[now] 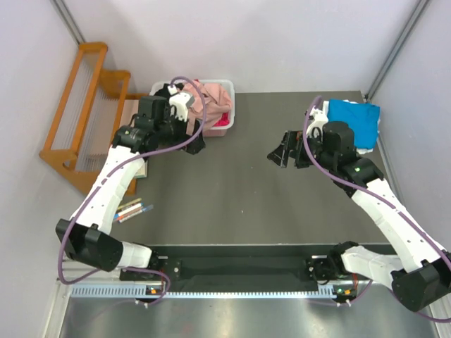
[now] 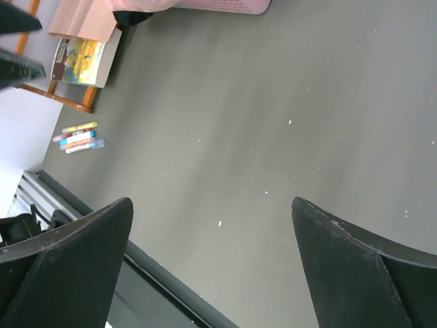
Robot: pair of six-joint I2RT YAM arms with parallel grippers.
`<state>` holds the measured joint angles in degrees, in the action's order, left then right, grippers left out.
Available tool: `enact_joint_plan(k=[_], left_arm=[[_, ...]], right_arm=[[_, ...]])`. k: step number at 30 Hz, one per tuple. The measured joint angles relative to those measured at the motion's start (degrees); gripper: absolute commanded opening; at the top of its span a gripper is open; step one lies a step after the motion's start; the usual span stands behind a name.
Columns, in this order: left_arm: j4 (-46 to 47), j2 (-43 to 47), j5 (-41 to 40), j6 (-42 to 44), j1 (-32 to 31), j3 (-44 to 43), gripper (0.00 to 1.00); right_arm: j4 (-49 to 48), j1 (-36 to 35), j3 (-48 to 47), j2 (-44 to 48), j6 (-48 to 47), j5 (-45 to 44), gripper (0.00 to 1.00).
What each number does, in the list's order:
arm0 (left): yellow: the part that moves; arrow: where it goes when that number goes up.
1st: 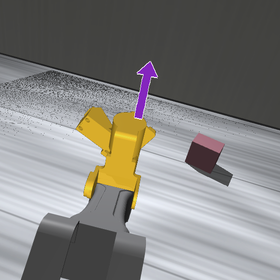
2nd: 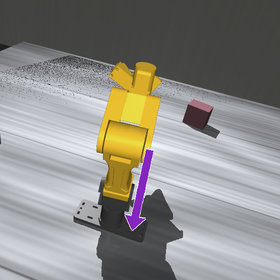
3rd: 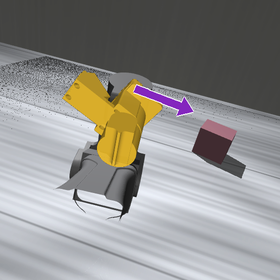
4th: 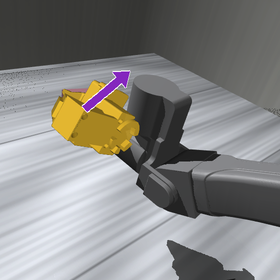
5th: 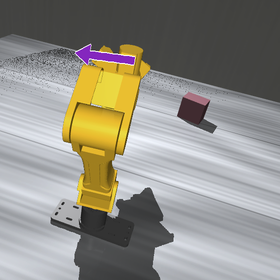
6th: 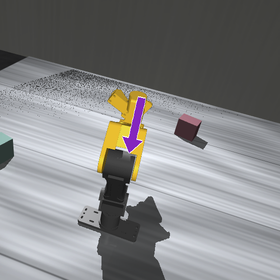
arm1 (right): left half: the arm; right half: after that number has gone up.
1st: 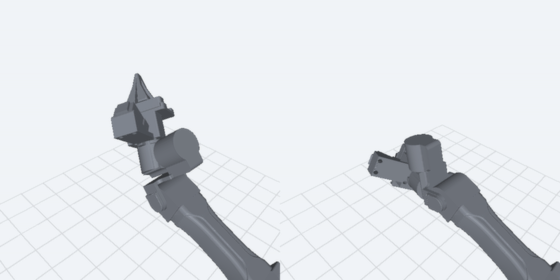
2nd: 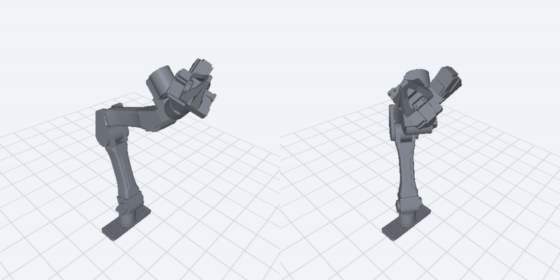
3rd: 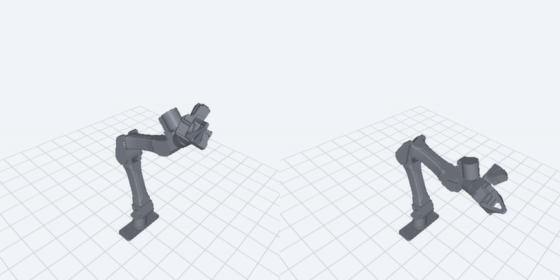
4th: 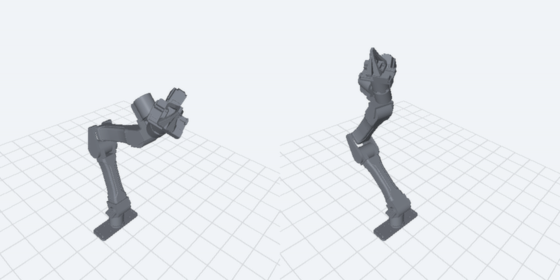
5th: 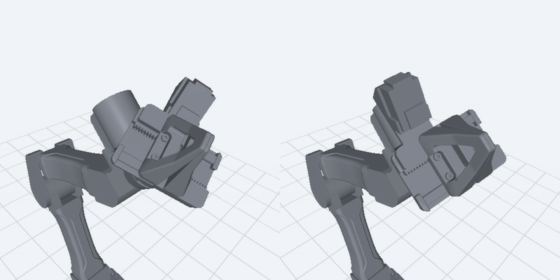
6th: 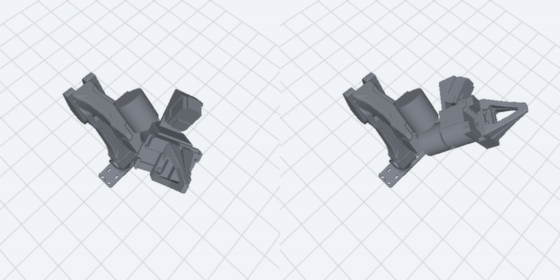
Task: Fold and stack the t-shirts
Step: Grab the tshirt from the pile
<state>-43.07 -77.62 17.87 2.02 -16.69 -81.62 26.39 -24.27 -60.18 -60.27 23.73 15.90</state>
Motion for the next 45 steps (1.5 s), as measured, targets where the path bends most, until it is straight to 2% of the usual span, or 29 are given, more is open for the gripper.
enact_joint_plan(k=[8, 15, 21, 25, 26, 28, 32, 33, 41, 45], left_arm=[[3.02, -9.68, -3.23, 0.44, 0.0, -9.11, 0.99], [4.22, -24.44, -8.13, 1.57, 0.07, -23.08, 0.99], [4.17, -31.54, -11.56, 2.23, 0.59, -33.48, 0.99], [4.55, -33.55, -12.59, 2.16, 1.29, -36.41, 0.55], [4.46, -33.7, -12.7, 2.23, 1.4, -36.44, 0.35], [4.44, -33.94, -12.81, 1.9, 1.62, -36.44, 0.25], [4.44, -34.01, -12.79, 2.43, 1.79, -36.2, 0.18], [4.44, -34.01, -12.76, 2.43, 1.9, -36.15, 0.0], [3.8, -34.01, -11.39, 2.36, 2.29, -36.48, 0.0], [-0.81, -33.92, -7.3, 3.02, 1.75, -41.42, 0.0]], right_arm=[[-0.31, 0.0, 0.0, 0.02, 0.04, 2.12, 1.0], [-1.73, 0.0, 0.2, 0.26, 0.37, 4.17, 1.0], [-2.93, 0.0, 0.63, 0.31, 0.33, 5.11, 1.0], [-3.15, 0.0, 0.66, 0.31, 0.26, 5.2, 1.0], [-3.15, 0.0, 0.66, 0.31, 0.26, 5.2, 1.0], [-3.15, 0.0, 0.66, 0.31, 0.24, 5.2, 1.0], [-3.15, 0.0, 0.68, 0.31, -0.15, 5.18, 1.0], [-3.15, 0.0, 0.68, 0.31, -0.17, 5.18, 1.0], [-3.39, 0.0, 0.87, 0.35, -0.15, 5.2, 1.0], [-3.65, 0.0, 1.73, 0.66, -0.15, 5.18, 1.0]])
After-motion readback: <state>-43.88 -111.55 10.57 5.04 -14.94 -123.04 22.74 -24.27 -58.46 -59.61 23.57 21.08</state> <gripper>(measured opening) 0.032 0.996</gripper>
